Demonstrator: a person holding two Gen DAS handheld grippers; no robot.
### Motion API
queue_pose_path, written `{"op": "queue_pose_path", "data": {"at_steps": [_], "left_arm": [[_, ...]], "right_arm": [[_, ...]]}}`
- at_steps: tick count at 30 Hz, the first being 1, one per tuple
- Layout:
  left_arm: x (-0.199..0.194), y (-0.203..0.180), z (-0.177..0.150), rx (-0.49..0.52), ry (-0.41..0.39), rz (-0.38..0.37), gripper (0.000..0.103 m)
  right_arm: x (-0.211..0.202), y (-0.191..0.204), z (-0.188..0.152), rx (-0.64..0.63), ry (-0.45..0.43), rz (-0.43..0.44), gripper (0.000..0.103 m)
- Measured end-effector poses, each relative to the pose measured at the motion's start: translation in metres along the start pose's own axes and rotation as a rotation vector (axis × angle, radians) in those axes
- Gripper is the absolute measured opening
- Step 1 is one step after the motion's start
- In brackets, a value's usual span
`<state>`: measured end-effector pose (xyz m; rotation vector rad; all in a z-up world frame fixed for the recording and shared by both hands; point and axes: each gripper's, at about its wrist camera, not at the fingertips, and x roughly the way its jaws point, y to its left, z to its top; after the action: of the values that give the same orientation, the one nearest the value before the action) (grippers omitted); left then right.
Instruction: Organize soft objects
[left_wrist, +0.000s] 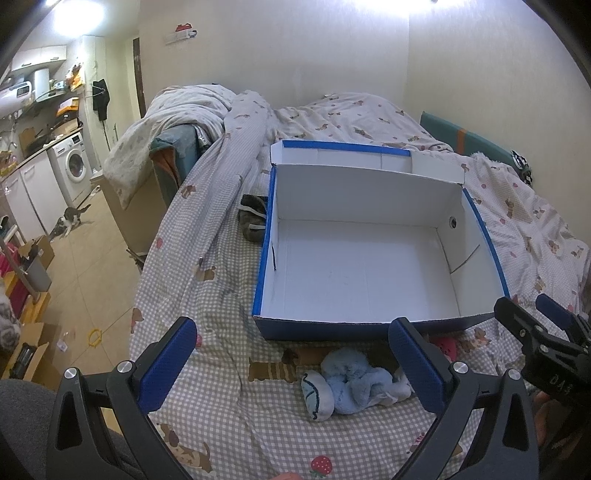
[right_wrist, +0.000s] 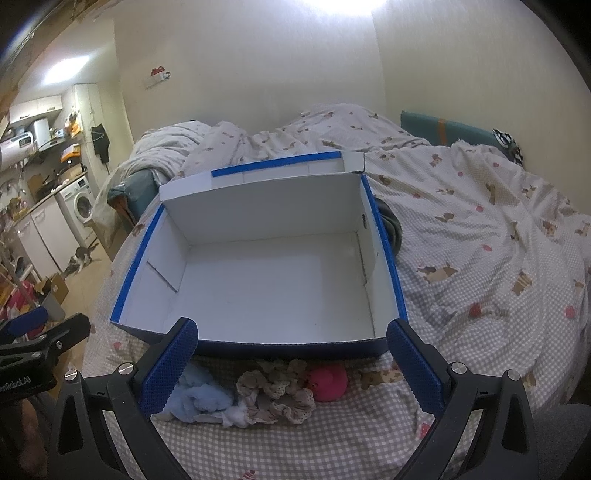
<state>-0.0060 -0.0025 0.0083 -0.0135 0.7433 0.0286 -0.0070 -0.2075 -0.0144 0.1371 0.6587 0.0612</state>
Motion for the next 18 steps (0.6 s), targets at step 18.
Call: {"op": "queue_pose_path", "data": {"at_steps": [18], "left_arm": [[0.03,0.056,-0.005,-0.129,0.185,0.113,0.103]], "right_arm": [[0.052,-0.055,0.008,0.299,0.422,0.183,0.103]]}}
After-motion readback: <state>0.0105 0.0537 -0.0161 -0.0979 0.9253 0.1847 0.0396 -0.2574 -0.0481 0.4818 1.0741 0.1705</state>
